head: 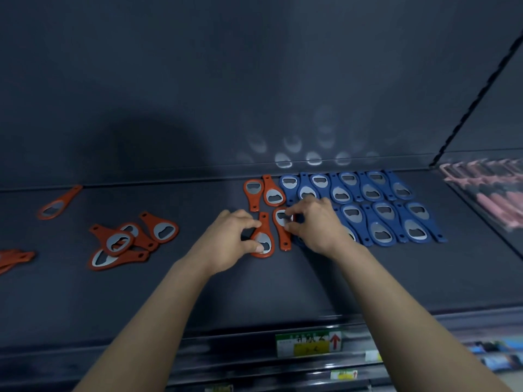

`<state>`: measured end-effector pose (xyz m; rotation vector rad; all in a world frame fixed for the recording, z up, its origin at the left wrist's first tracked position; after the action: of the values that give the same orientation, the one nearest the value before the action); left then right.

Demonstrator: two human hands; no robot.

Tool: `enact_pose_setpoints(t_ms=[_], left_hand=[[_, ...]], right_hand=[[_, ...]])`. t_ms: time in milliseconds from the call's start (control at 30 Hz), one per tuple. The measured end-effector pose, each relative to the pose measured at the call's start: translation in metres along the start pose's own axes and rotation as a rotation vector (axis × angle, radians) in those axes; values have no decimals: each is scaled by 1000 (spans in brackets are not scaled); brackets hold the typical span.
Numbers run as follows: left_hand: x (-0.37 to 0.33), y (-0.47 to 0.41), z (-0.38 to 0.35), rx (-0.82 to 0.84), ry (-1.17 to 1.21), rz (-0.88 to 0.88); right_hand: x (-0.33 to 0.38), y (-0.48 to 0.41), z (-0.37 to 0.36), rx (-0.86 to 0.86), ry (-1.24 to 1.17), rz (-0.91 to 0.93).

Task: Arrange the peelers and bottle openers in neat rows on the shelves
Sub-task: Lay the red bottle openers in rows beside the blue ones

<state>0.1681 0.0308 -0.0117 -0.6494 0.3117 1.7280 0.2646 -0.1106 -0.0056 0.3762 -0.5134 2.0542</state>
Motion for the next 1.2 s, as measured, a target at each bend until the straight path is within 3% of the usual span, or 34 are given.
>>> enact_pose_setpoints(t_ms=[500,767,933,1200], left_hand=[[-3,0,-6,-128,8,-6],[7,-14,15,-178,117,166],[11,-20,22,-196,80,108],[48,-24,42,-467,575,474]], right_hand=[[1,1,-6,-8,15,94],[-1,-3,8,-138,-148,9],[5,-7,12,-155,-232,-22],[11,-8,8,-131,-289,-76]])
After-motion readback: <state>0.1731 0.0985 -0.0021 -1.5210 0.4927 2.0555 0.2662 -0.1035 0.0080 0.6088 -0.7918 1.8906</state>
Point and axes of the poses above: each hand's wrist, its own y-axis away from the middle knuckle, its own z-axis out of the back of the hand, x = y × z, the point moved 5 cm from there along -y, towards the middle knuckle, and after that the axes turned 12 degrees about -x, right-handed, at the moved point
